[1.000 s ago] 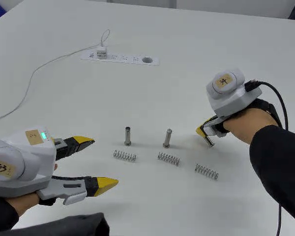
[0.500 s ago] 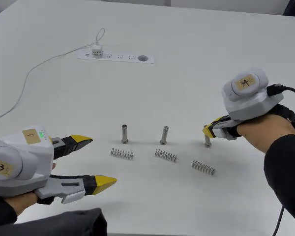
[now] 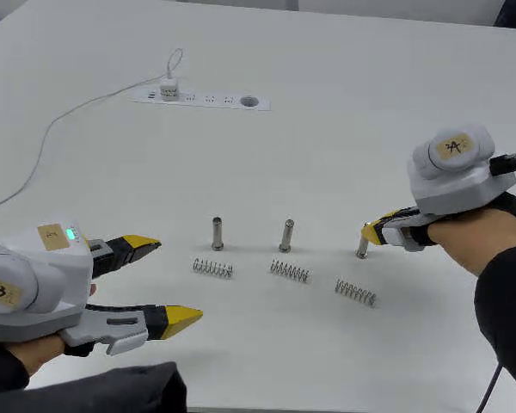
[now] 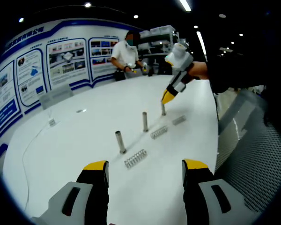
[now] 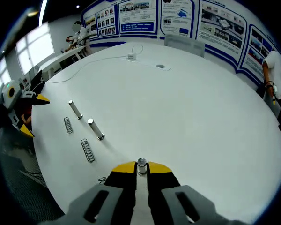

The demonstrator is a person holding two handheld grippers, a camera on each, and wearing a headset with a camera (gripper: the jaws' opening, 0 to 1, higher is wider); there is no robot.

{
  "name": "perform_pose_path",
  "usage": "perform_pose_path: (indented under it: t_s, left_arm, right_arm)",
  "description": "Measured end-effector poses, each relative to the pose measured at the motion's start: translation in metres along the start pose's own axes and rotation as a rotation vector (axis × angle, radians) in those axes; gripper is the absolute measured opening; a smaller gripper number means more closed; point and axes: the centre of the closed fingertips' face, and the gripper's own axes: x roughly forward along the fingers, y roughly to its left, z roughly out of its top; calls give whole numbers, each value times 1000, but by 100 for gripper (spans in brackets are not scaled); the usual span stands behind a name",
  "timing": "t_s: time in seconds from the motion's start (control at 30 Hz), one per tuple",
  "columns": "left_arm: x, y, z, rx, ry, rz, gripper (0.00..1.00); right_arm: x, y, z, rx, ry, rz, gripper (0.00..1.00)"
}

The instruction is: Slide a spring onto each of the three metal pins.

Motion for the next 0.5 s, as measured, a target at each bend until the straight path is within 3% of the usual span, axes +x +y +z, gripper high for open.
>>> perform_pose_path:
  t_s: [0.23,0.37,0.5]
  left_arm:
    - [0,0,0,-1,1,0,65]
    - [0,0,0,0,1,0,65]
    - [0,0,0,-4,1,-1,65]
  right_arm:
    - [-3,-1,-5,4,1,-1,9]
    - [0,1,-18,6,47,-1,2]
    - [2,8,-14,-6,24,19,2]
